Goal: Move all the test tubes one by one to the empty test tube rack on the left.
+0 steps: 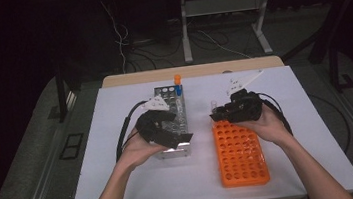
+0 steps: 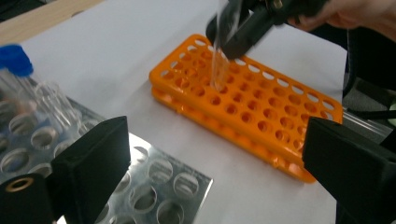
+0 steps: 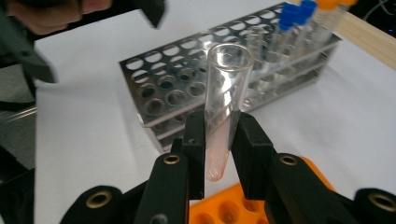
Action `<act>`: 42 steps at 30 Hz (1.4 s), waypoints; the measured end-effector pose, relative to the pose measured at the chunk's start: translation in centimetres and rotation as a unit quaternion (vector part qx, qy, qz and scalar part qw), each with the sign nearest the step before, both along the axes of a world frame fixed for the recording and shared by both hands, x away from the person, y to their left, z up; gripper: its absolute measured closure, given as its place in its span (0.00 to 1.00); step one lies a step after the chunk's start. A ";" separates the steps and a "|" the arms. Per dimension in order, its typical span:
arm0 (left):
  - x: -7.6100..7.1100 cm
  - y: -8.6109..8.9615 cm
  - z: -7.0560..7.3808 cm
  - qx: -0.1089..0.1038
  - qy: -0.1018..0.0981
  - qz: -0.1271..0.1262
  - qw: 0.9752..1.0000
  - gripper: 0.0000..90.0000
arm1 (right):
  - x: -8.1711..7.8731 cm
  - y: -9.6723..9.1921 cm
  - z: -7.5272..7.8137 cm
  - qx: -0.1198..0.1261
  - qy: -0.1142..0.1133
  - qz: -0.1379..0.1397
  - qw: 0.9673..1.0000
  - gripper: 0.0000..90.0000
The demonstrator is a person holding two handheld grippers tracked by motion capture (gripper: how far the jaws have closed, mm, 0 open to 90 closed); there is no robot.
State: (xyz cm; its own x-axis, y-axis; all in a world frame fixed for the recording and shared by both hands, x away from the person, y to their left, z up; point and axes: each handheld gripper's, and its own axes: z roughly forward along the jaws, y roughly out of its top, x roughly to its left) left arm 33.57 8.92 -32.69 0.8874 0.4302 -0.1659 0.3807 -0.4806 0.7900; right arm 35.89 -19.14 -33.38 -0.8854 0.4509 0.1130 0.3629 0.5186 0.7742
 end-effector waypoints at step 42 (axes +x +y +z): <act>3.2 -3.6 3.9 0.012 0.002 -0.087 0.996 0.83 | -1.0 3.4 1.3 0.000 0.000 0.050 0.999 0.80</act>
State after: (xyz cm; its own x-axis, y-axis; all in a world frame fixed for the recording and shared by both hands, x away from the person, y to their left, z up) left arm 36.74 5.28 -28.78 0.9479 0.2745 -0.1616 0.2940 -0.5582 0.7759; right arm 34.94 -15.69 -32.11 -0.9257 0.3606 0.1138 0.3102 0.5522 0.7738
